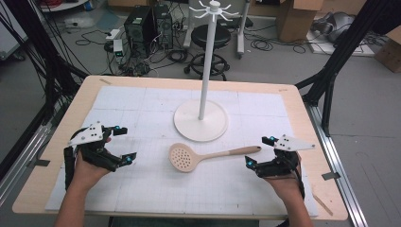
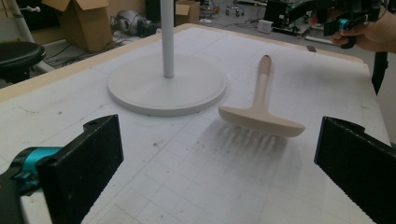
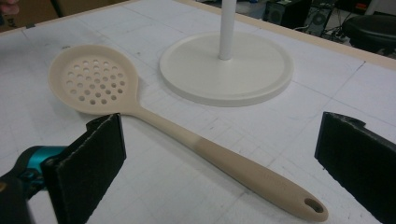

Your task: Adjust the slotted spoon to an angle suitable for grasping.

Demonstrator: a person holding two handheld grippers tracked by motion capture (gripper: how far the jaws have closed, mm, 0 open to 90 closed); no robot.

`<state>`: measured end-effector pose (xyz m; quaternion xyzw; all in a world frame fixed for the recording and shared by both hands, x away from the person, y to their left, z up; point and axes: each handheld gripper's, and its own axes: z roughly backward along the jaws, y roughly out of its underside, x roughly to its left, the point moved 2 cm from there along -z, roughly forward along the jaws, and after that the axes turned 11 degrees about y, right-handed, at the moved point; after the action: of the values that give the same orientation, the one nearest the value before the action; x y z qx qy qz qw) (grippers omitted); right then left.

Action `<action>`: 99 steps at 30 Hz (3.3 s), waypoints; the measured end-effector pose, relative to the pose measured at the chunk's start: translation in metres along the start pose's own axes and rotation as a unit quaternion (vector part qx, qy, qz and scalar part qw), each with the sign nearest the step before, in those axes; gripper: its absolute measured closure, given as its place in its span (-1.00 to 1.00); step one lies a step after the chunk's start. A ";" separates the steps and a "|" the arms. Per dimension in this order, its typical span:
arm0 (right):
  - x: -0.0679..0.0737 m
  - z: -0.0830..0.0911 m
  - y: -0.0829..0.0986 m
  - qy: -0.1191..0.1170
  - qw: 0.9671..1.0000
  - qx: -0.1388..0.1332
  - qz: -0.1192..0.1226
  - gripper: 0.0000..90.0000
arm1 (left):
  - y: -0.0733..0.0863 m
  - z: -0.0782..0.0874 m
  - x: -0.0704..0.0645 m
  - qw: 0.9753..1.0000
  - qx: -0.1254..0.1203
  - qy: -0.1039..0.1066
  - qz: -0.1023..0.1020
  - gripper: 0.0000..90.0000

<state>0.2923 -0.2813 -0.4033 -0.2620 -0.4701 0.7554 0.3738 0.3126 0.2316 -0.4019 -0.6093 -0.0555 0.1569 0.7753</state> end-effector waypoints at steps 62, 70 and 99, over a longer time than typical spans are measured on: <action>-0.001 -0.079 0.006 0.046 0.979 0.191 0.056 0.99 | 0.000 0.009 0.000 1.000 0.009 -0.016 0.001 -0.96; 0.004 -0.071 0.008 0.034 0.979 0.194 0.052 0.99 | 0.000 0.009 0.000 1.000 0.011 -0.017 0.001 -0.96; 0.044 -0.074 0.011 -0.054 0.962 0.212 0.167 0.06 | 0.000 0.008 0.000 1.000 0.013 -0.015 0.000 -0.96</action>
<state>0.3184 -0.2107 -0.4465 -0.2100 -0.2689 0.9023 0.2634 0.3102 0.2394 -0.3999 -0.5965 -0.0650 0.1662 0.7825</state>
